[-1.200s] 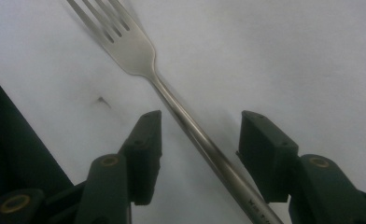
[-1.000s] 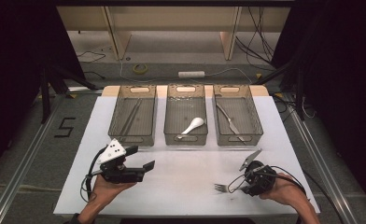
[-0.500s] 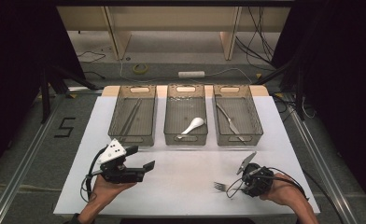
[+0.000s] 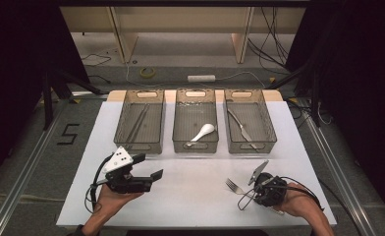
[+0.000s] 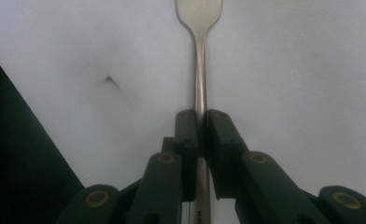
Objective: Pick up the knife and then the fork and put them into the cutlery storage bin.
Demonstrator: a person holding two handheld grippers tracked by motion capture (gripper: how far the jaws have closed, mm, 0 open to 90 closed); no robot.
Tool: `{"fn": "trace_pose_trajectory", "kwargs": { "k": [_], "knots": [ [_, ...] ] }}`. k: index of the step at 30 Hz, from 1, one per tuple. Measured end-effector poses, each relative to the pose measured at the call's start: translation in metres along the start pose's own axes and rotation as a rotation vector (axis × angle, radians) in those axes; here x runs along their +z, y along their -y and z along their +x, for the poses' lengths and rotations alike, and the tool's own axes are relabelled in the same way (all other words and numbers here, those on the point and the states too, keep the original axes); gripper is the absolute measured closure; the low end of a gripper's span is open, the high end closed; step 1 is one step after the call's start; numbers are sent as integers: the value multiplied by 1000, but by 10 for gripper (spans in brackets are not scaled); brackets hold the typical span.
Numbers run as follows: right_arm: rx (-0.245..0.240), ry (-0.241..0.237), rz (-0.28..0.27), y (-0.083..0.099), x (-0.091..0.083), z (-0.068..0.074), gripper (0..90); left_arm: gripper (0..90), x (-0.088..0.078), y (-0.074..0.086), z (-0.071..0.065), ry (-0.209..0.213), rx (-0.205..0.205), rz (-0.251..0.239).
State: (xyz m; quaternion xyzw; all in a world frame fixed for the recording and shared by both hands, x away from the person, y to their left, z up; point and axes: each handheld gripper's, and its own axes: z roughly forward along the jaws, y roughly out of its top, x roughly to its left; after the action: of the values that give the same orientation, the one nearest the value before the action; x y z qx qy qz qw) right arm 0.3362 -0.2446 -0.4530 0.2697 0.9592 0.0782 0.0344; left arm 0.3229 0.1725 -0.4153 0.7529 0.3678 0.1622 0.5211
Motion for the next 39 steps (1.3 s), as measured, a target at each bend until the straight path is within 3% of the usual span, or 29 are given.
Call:
{"fn": "trace_pose_trajectory", "kwargs": {
  "k": [3,11,21,39],
  "knots": [
    [-27,5,0,0,-1,0,837,156,0,0,0,1,2,2],
    [-26,27,-60,-1,-13,2,840,156,-1,0,1,0,-2,-6],
    [18,3,-158,-3,-27,-1,841,156,-2,0,2,6,-16,-13],
    [99,-48,-305,-14,-40,-27,841,156,-2,-1,3,-3,-18,-25]
  ]
}}
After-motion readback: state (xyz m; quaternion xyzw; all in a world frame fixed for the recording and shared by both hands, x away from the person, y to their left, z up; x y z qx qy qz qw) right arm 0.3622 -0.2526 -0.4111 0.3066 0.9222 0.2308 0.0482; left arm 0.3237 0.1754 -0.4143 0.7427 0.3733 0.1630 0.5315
